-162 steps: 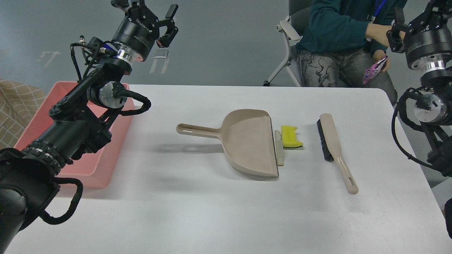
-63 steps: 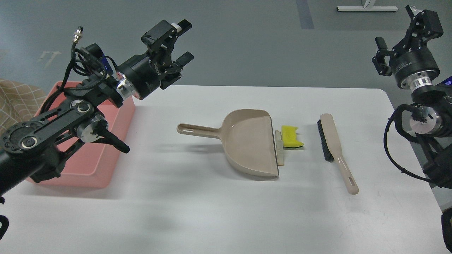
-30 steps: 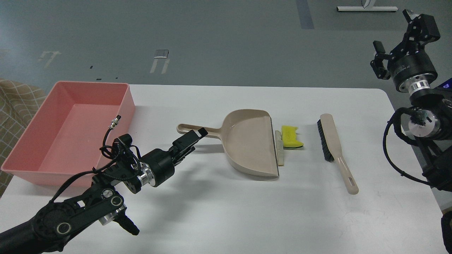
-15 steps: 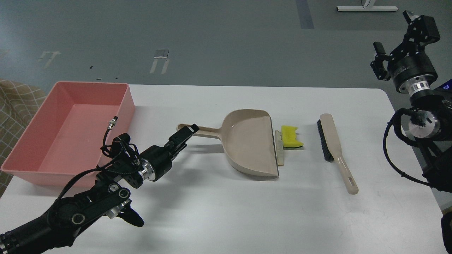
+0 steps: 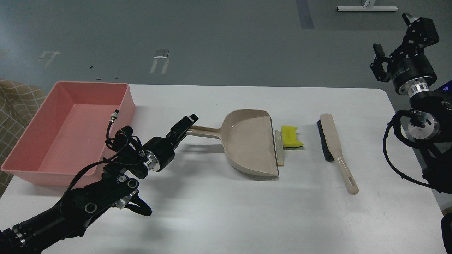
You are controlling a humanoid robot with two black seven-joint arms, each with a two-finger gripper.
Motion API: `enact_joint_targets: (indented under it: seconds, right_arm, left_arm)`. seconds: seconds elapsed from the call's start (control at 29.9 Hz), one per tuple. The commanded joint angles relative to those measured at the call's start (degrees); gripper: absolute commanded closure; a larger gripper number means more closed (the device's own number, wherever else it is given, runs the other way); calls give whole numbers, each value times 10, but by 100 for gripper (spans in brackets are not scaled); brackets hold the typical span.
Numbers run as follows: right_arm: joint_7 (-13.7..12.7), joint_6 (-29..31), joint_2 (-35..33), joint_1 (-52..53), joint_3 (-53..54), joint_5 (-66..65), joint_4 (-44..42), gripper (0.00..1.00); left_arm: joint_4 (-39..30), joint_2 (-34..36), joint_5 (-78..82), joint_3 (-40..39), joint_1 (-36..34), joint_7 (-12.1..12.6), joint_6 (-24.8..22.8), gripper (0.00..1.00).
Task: Sweep and dump garbage into bin
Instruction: 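Reach the left gripper to the dustpan handle and grasp it, then reach the right gripper to the wooden brush handle and grasp it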
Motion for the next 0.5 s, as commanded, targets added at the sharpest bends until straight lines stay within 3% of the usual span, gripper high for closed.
enact_joint_targets:
  seconds: [0.0,0.1,0.17,0.33,0.47]
  right_arm:
    - [0,0,0,0,0,0,0,0]
    - [0,0,0,-1,0,0,0,0]
    - [-1,0,0,0,0,0,0,0]
    - [0,0,0,0,0,0,0,0]
    - [-1,0,0,0,0,0,1,0]
  left_arm:
    - [1,-6,0,1,-2,2,14,10]
    - [1,-8,-1,1,-2,2,19,24]
    - [1,-11,0,1,-3,2,19,47]
    - [1,-11,1,3,-2,2,18,66]
    - [1,-12,1,4,-2,3,18,100]
